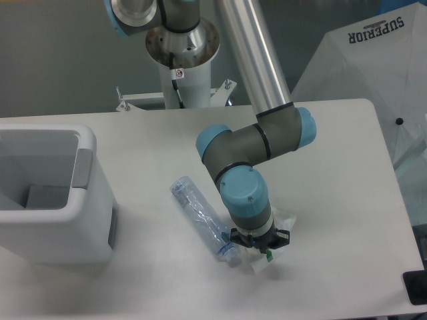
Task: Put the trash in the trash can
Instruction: 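Close the gripper on the plastic bag and lift it, then carry the plastic bag over the white trash bin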
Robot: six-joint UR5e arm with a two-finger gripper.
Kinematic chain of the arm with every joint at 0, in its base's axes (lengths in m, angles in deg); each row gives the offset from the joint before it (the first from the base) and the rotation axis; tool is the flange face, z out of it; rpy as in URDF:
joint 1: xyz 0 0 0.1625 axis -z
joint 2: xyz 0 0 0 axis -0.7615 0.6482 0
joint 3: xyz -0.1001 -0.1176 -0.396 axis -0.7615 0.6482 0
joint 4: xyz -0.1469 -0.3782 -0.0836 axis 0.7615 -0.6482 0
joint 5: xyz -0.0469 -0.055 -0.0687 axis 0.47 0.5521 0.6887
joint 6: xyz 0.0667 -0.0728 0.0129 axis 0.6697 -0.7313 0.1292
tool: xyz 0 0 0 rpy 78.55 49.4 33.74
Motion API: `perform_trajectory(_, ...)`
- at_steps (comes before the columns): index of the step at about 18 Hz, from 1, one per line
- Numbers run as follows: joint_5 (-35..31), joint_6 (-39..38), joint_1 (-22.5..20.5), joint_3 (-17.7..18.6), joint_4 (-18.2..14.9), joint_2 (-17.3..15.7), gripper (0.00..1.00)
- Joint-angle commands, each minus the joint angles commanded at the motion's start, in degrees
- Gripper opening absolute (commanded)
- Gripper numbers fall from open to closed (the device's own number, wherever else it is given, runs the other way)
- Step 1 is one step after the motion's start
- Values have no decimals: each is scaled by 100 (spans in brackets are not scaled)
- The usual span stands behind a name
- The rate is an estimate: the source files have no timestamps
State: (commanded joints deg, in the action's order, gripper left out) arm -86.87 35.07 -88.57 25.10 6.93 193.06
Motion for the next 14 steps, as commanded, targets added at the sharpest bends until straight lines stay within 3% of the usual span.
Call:
perform_trajectory(12,1239,-289,-141,-97,-44,-993,0)
perform_trajectory(14,1547,-413,-97,-62,-61,-1309,0)
